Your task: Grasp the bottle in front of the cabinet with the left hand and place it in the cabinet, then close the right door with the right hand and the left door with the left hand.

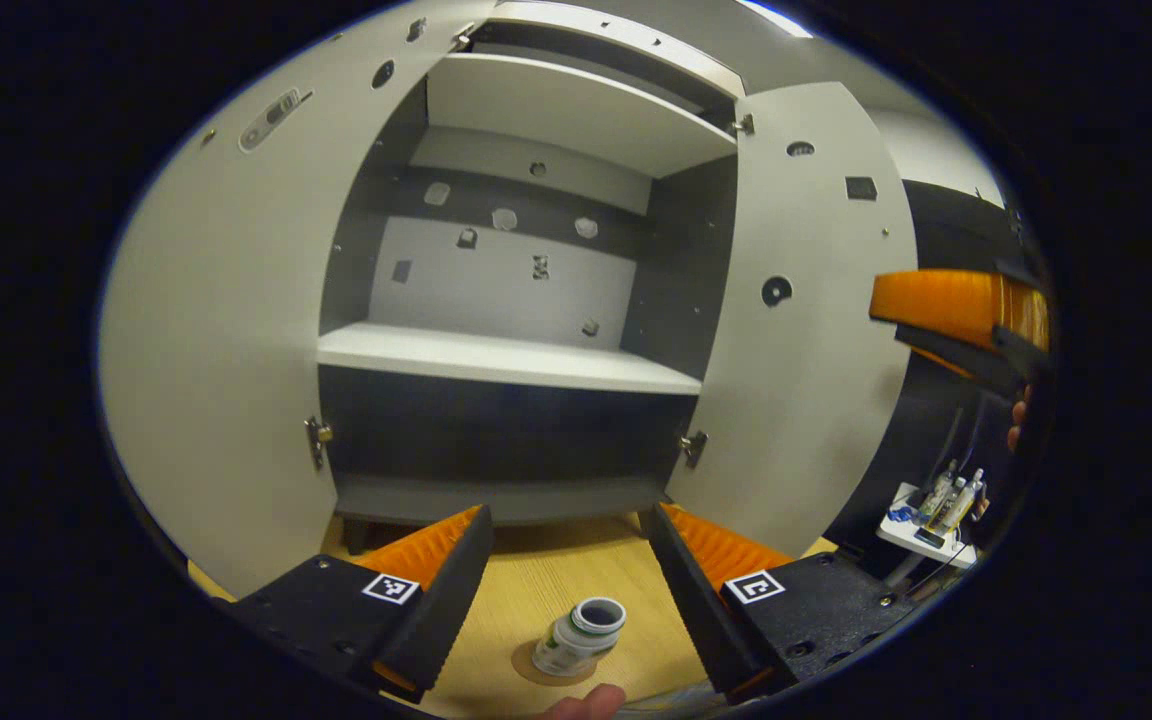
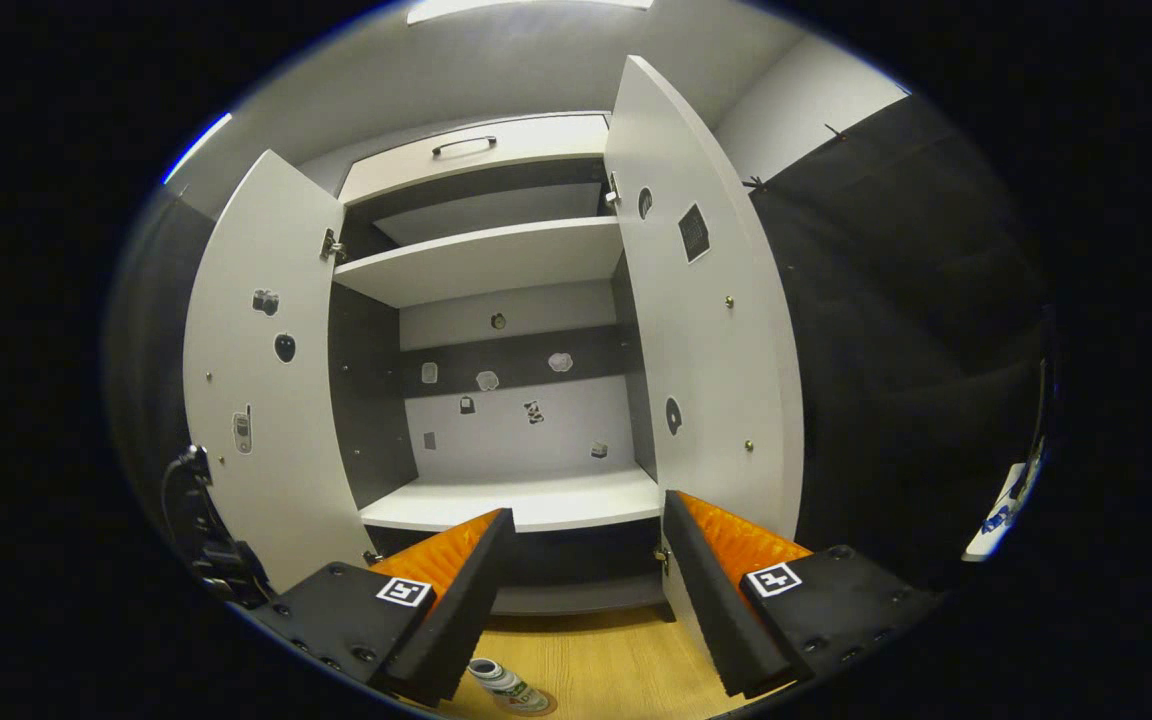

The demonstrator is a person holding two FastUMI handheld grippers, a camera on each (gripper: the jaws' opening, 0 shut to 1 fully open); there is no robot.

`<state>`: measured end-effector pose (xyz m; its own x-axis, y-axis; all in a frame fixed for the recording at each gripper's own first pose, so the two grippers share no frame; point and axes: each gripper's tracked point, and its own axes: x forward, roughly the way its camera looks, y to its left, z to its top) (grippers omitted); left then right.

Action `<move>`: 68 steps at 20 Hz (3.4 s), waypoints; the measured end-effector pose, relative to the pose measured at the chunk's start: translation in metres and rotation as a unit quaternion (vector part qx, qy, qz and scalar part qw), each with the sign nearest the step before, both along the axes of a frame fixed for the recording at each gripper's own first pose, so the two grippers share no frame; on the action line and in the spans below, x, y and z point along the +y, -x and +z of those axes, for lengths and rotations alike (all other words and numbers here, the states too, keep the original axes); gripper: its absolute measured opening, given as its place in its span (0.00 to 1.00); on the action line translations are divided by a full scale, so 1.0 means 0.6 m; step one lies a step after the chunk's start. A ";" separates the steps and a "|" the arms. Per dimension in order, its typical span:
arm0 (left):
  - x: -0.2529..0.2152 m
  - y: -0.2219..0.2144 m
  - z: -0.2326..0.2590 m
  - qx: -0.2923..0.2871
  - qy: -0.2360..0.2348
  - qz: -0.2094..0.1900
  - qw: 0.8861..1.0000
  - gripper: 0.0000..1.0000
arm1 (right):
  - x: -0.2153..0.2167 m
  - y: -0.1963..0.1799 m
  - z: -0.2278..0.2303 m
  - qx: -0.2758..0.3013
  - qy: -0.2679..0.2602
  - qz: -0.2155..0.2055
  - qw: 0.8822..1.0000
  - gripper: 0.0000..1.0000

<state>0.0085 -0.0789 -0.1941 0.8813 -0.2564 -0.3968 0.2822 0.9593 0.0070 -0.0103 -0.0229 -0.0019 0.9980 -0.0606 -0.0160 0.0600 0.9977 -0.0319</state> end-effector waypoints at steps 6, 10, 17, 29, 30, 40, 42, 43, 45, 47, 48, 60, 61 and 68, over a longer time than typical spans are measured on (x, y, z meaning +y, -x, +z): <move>-0.002 0.053 -0.168 0.116 -0.032 -0.024 0.992 0.96 | -0.018 0.016 -0.018 0.018 0.007 -0.016 1.000 0.98; 0.013 0.065 -0.233 0.167 -0.026 -0.011 0.986 0.96 | -0.026 0.022 -0.023 0.026 0.006 -0.018 0.999 0.98; 0.026 0.063 -0.277 0.190 -0.006 0.006 0.982 0.95 | -0.036 0.028 -0.028 0.025 0.004 -0.025 0.999 0.98; -0.003 0.005 -0.017 0.001 -0.009 -0.001 1.000 0.71 | -0.029 0.027 -0.023 0.019 0.001 -0.019 1.000 0.98; -0.008 -0.008 0.024 -0.022 0.002 0.003 1.000 0.71 | -0.029 0.029 -0.021 0.018 0.001 -0.019 1.000 0.98; -0.010 -0.171 0.357 -0.163 0.013 0.037 0.986 0.70 | -0.041 0.046 -0.006 0.000 0.005 -0.029 1.000 0.98; -0.021 -0.230 0.393 -0.169 0.004 0.039 0.985 0.70 | -0.045 0.051 -0.002 -0.003 0.003 -0.034 0.999 0.98; -0.027 -0.261 0.397 -0.161 0.002 0.039 0.986 0.70 | -0.044 0.055 0.000 -0.006 0.000 -0.034 0.999 0.98; -0.044 -0.326 0.386 -0.124 0.010 0.029 0.992 0.71 | -0.048 0.066 0.002 -0.009 0.000 -0.040 0.999 0.98; -0.050 -0.390 0.360 -0.085 -0.002 0.029 0.996 0.70 | -0.056 0.078 0.002 -0.010 -0.003 -0.049 0.999 0.98; -0.057 -0.417 0.343 -0.064 -0.015 0.025 0.998 0.71 | -0.062 0.086 0.003 -0.010 -0.006 -0.056 0.998 0.98; -0.074 -0.490 0.221 0.091 -0.080 0.060 0.991 0.72 | -0.170 0.142 0.025 -0.036 -0.036 -0.148 0.988 0.98; -0.073 -0.487 0.222 0.091 -0.083 0.061 0.990 0.71 | -0.177 0.144 0.028 -0.038 -0.033 -0.154 0.987 0.98; -0.061 -0.490 0.206 0.079 -0.092 0.057 0.991 0.81 | -0.196 0.139 0.032 -0.037 -0.030 -0.168 0.985 0.98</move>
